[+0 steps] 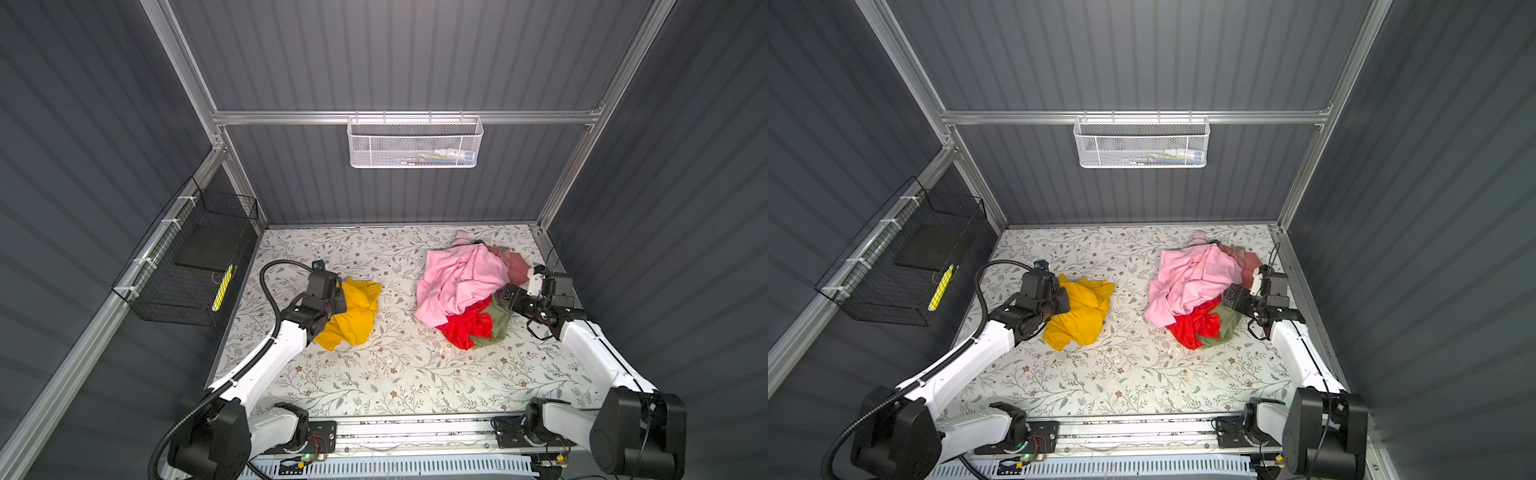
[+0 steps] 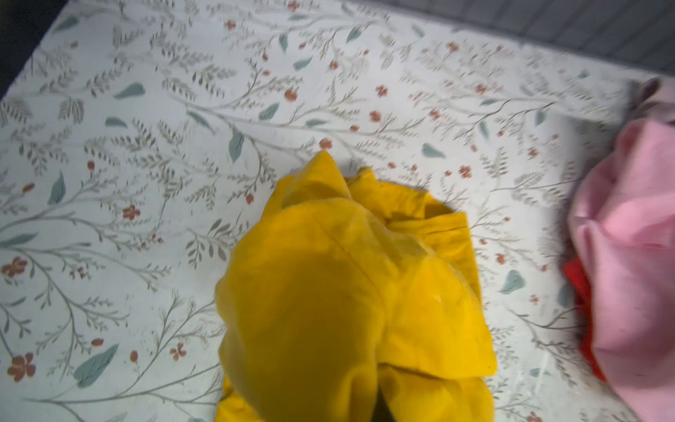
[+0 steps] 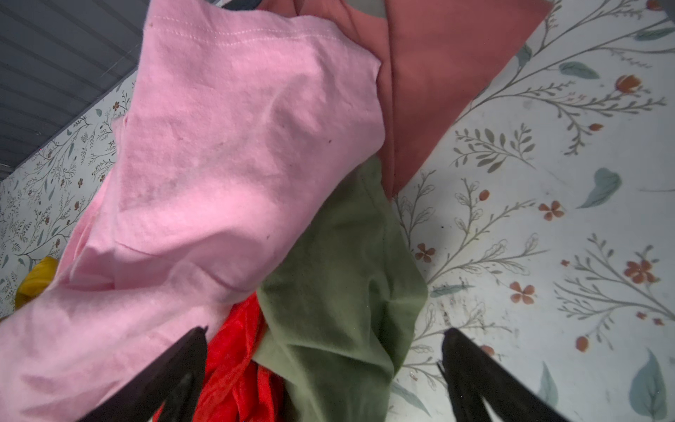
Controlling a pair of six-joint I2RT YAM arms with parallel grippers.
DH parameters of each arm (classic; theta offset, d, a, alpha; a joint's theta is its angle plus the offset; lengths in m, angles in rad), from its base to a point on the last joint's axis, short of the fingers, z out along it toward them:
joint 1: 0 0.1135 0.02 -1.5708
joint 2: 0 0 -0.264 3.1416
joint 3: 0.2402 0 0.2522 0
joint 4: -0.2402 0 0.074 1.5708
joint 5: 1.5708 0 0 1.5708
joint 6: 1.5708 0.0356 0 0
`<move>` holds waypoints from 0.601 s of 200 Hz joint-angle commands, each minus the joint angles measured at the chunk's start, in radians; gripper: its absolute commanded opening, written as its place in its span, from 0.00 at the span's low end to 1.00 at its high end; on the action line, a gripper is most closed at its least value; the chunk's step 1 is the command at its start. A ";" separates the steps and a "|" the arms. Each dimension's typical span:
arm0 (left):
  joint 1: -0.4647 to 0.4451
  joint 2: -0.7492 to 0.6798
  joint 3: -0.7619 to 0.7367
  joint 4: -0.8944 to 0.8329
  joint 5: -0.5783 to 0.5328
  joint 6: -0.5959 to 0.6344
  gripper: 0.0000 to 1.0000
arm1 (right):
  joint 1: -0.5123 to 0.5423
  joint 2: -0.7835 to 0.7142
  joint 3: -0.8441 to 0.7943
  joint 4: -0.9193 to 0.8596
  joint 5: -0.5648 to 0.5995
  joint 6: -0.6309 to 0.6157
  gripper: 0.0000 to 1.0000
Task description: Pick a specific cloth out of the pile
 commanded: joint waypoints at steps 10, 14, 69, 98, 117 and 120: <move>0.054 0.069 0.002 -0.056 -0.064 -0.056 0.17 | 0.002 0.004 0.025 -0.019 0.005 -0.026 0.99; 0.055 0.075 0.006 -0.061 -0.069 -0.056 0.23 | 0.001 0.002 0.025 -0.020 0.005 -0.026 0.99; 0.053 0.082 0.041 -0.200 -0.117 -0.073 0.83 | 0.002 -0.013 0.032 -0.031 0.040 -0.048 0.99; 0.001 0.011 0.085 -0.317 -0.262 -0.116 0.87 | 0.002 -0.006 0.058 -0.056 0.076 -0.079 0.99; -0.088 -0.039 0.145 -0.388 -0.416 -0.132 0.90 | 0.001 -0.007 0.063 -0.062 0.082 -0.083 0.99; -0.100 -0.043 0.158 -0.400 -0.434 -0.135 0.90 | 0.001 -0.008 0.062 -0.060 0.081 -0.083 0.99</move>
